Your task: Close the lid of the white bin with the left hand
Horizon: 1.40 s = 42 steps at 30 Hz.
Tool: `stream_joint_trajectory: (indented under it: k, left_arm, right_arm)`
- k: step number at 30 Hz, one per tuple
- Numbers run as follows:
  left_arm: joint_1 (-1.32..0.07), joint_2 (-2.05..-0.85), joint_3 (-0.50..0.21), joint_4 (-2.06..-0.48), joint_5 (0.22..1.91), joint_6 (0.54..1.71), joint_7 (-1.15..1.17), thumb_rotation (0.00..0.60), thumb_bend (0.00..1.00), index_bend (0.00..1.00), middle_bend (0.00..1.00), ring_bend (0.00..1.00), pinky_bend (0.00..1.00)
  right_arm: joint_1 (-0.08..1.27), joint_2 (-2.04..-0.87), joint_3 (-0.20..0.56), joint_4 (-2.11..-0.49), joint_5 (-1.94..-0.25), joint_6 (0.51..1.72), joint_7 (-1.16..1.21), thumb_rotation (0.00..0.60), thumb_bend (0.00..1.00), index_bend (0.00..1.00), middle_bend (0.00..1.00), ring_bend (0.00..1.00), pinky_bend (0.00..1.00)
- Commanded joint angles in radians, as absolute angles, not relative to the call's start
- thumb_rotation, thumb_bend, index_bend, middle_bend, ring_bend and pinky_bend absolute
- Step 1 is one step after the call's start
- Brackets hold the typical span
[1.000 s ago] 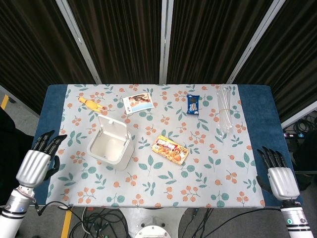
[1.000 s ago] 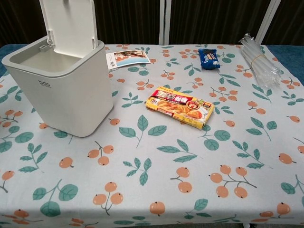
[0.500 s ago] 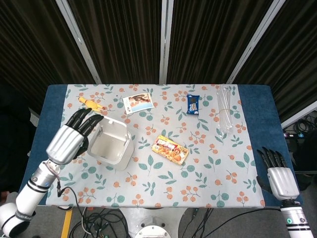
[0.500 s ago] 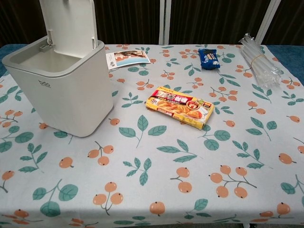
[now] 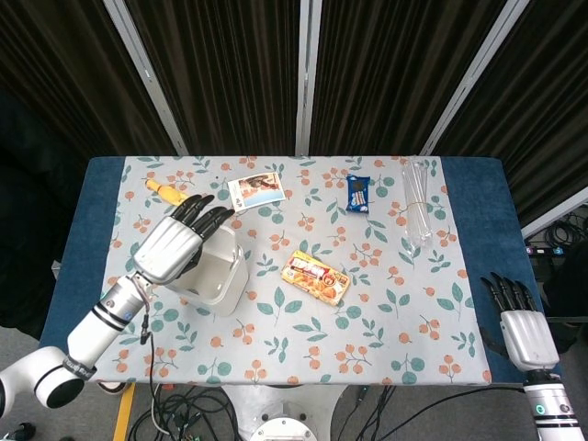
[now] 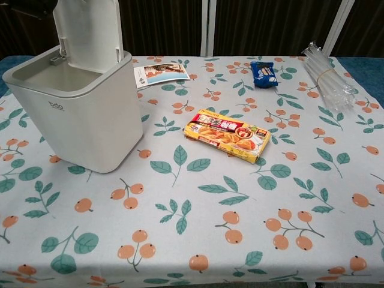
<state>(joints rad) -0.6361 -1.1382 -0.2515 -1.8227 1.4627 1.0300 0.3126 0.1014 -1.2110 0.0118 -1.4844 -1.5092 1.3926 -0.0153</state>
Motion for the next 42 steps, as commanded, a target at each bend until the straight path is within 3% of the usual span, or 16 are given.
stream_joint_trajectory:
  k: [1, 17, 26, 42]
  left_arm:
    - [-0.648, -1.113, -0.243, -1.855, 1.420, 1.002, 0.342, 0.600, 0.93, 0.06, 0.13, 0.02, 0.11]
    - [-0.605, -0.984, -0.166, -2.018, 1.372, 1.025, 0.418, 0.600, 0.94, 0.14, 0.29, 0.10, 0.10]
    - [-0.539, -0.946, -0.098, -2.058, 1.424, 1.079, 0.400, 0.600, 0.94, 0.18, 0.30, 0.11, 0.10]
    - [-0.488, -1.014, -0.033, -1.987, 1.476, 1.107, 0.330, 0.600, 0.94, 0.19, 0.30, 0.12, 0.10]
  right_arm:
    - [0.101, -1.212, 0.012, -1.482, -1.508, 1.392, -0.014, 0.600, 0.26, 0.00, 0.00, 0.00, 0.00]
    - [0.102, -1.217, 0.014, -1.480, -1.499, 1.385, -0.020, 0.600, 0.26, 0.00, 0.00, 0.00, 0.00]
    - [0.107, -1.224, 0.011, -1.481, -1.491, 1.365, -0.030, 0.600, 0.26, 0.00, 0.00, 0.00, 0.00]
    - [0.112, -1.230, 0.007, -1.487, -1.487, 1.351, -0.049, 0.600, 0.26, 0.00, 0.00, 0.00, 0.00]
